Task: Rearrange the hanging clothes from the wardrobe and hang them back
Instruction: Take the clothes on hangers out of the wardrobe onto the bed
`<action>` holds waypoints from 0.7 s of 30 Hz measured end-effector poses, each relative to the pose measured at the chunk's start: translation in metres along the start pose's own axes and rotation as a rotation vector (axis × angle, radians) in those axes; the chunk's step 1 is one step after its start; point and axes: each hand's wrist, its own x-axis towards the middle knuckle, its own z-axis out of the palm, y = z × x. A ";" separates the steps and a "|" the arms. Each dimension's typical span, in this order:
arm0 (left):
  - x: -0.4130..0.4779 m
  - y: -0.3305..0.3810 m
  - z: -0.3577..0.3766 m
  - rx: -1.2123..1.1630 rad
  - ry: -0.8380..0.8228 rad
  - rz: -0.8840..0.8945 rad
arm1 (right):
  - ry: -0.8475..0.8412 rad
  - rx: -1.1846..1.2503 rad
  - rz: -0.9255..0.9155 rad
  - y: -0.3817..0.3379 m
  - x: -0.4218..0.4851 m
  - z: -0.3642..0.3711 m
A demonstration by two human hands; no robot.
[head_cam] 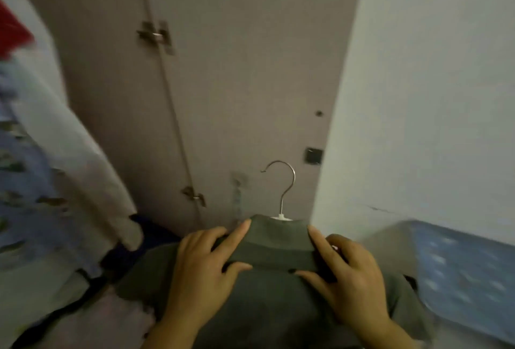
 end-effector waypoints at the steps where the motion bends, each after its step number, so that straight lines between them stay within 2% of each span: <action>1: -0.002 0.022 0.009 -0.053 -0.020 0.035 | 0.001 -0.046 0.047 0.008 -0.020 -0.021; 6: -0.008 0.149 0.043 -0.285 -0.142 0.270 | 0.030 -0.303 0.274 0.045 -0.123 -0.132; 12: -0.028 0.321 0.070 -0.557 -0.196 0.569 | 0.080 -0.560 0.578 0.063 -0.250 -0.265; 21: -0.132 0.602 0.062 -0.760 -0.318 0.983 | 0.191 -0.834 0.985 0.048 -0.469 -0.450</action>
